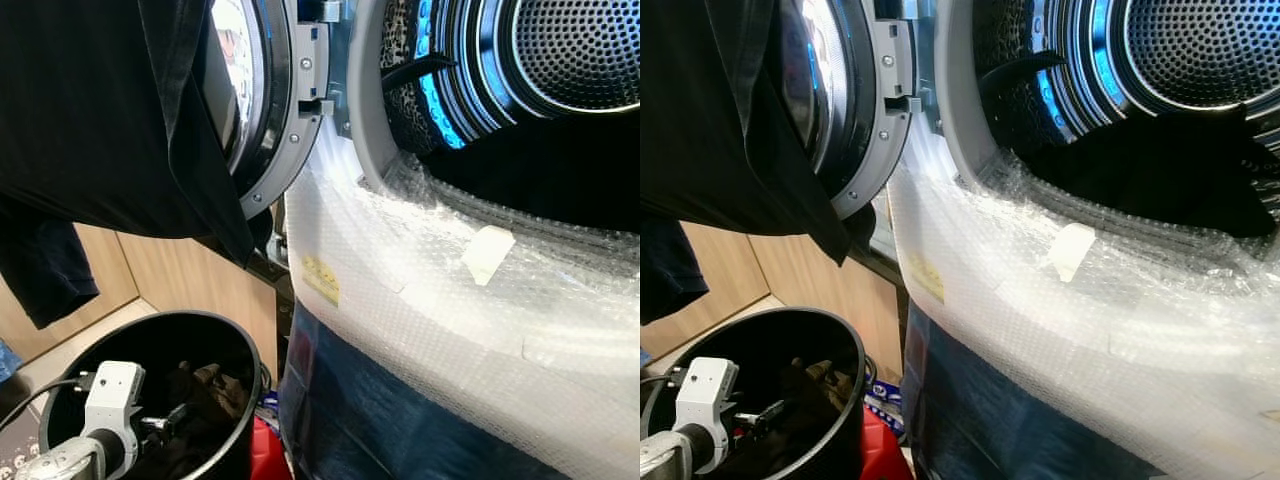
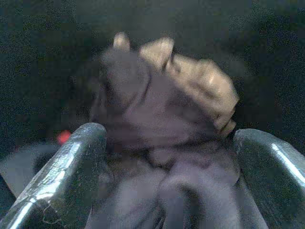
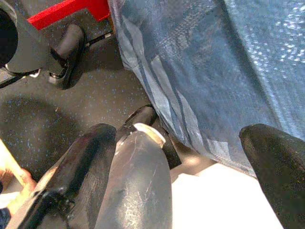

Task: Clothes washing

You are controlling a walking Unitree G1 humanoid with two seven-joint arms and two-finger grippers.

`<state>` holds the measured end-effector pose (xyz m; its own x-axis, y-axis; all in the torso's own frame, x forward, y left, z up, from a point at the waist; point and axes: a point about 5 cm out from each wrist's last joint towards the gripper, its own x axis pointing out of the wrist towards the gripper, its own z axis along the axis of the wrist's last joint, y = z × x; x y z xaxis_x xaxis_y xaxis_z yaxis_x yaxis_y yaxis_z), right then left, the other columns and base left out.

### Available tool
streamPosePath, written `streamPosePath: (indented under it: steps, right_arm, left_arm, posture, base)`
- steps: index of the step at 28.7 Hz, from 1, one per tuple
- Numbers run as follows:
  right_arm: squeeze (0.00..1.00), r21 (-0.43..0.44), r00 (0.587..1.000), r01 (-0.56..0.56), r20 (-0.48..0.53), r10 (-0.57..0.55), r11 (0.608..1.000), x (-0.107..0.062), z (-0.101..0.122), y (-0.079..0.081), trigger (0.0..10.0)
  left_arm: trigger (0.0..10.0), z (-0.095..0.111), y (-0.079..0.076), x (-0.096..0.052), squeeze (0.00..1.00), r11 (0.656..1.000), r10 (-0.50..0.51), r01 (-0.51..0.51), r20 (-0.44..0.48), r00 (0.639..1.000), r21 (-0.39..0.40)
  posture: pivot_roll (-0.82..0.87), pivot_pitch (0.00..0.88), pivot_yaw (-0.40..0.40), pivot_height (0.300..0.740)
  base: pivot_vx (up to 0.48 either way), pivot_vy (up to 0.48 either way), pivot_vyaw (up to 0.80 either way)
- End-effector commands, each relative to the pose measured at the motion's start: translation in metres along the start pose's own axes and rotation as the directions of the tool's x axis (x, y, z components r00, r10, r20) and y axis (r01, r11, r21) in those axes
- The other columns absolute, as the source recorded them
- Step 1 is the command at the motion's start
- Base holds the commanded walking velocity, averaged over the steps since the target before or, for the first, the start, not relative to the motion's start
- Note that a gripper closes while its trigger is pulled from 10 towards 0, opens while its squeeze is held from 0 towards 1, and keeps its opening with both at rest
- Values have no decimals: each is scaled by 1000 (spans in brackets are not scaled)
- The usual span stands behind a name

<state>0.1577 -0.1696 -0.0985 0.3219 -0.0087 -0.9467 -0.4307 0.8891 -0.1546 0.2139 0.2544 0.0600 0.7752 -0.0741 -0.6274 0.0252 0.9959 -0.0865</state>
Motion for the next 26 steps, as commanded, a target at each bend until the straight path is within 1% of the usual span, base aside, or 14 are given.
streamPosePath:
  steps: [1, 2, 3, 4, 6, 7, 10, 13, 19, 20, 21, 22, 24, 26]
  right_arm:
    - [0, -10, 1000, 9, -12, -9, 1000, 0, -1, -4, 10000]
    - [0, -29, 1000, 2, -14, -2, 1000, 0, -2, -3, 10000]
    - [0, -47, 1000, -4, -19, 4, 999, 0, -3, -3, 10000]
    - [0, -52, 1000, -7, -21, 6, 999, 0, -4, -3, 10000]
    - [0, -52, 1000, -8, -23, 7, 999, 0, -4, -3, 10000]
    - [0, -49, 1000, -6, -24, 5, 999, 0, -4, -3, 10000]
    - [0, -66, 1000, -1, -24, -1, 998, 0, -5, -4, 10000]
    - [0, -153, 1000, 3, -27, -7, 988, 0, -6, -5, 10000]
    - [0, -135, 1000, -4, -13, 2, 991, -1, -1, -10, 10000]
    - [0, -122, 1000, -7, 0, 7, 992, -1, 5, -11, 10000]
    - [0, -119, 1000, -3, 5, 4, 993, -1, 7, -12, 10000]
    - [0, -119, 1000, 2, 6, -1, 993, -1, 8, -13, 10000]
    - [0, -119, 1000, 6, 1, -6, 993, -1, 7, -13, 10000]
    - [0, -170, 999, -1, -35, -5, 985, -1, 0, -10, 10000]
  left_arm:
    - [10000, -3, 5, 1, 1000, 999, 36, -37, -32, 999, -28]
    - [10000, -6, 7, 2, 961, 998, 52, -54, -52, 997, -40]
    - [10000, -9, 9, 2, 824, 996, 70, -74, -66, 995, -53]
    - [10000, -11, 11, 1, 439, 995, 84, -89, -81, 993, -49]
    - [10000, -13, 12, 1, 439, 994, 95, -99, -93, 991, -43]
    - [10000, -15, 12, 1, 0, 995, 92, -95, -102, 991, -22]
    - [10000, -20, 9, 1, 0, 997, 65, -59, -132, 989, 55]
    - [10000, -25, -1, 1, 0, 999, 10, -2, -165, 986, 49]
    - [10000, -27, -8, 5, 0, 995, -21, 41, -209, 978, 91]
    - [7216, -26, -7, 5, 0, 992, -27, 53, -229, 973, 110]
    - [588, -24, -6, 6, 0, 992, -23, 51, -232, 973, 116]
    - [0, -23, -5, 6, 0, 991, -26, 56, -238, 971, 124]
    - [0, -22, -4, 6, 0, 988, -29, 64, -241, 970, 137]
    - [0, -23, -7, 6, 0, 980, -57, 103, -252, 966, 172]
  posture:
    - [241, 0, 17, 740]
    - [241, 0, 17, 740]
    - [241, 0, 18, 740]
    - [246, 0, 18, 740]
    - [248, 0, 18, 740]
    - [249, 0, 18, 740]
    - [246, 0, 17, 740]
    - [241, 0, 7, 740]
    - [223, 0, 14, 740]
    - [212, 0, 25, 740]
    - [209, 0, 29, 740]
    - [208, 0, 30, 740]
    - [209, 0, 30, 740]
    - [214, 0, 33, 740]
  base:
    - [0, 0, 0]
    - [0, 0, 0]
    - [0, 0, 0]
    - [0, 0, 0]
    - [0, 0, 0]
    - [0, 0, 0]
    - [0, 0, 0]
    - [0, 0, 0]
    - [0, 0, 0]
    - [0, 0, 0]
    - [0, 0, 0]
    - [0, 0, 0]
    - [0, 0, 0]
    - [0, 0, 0]
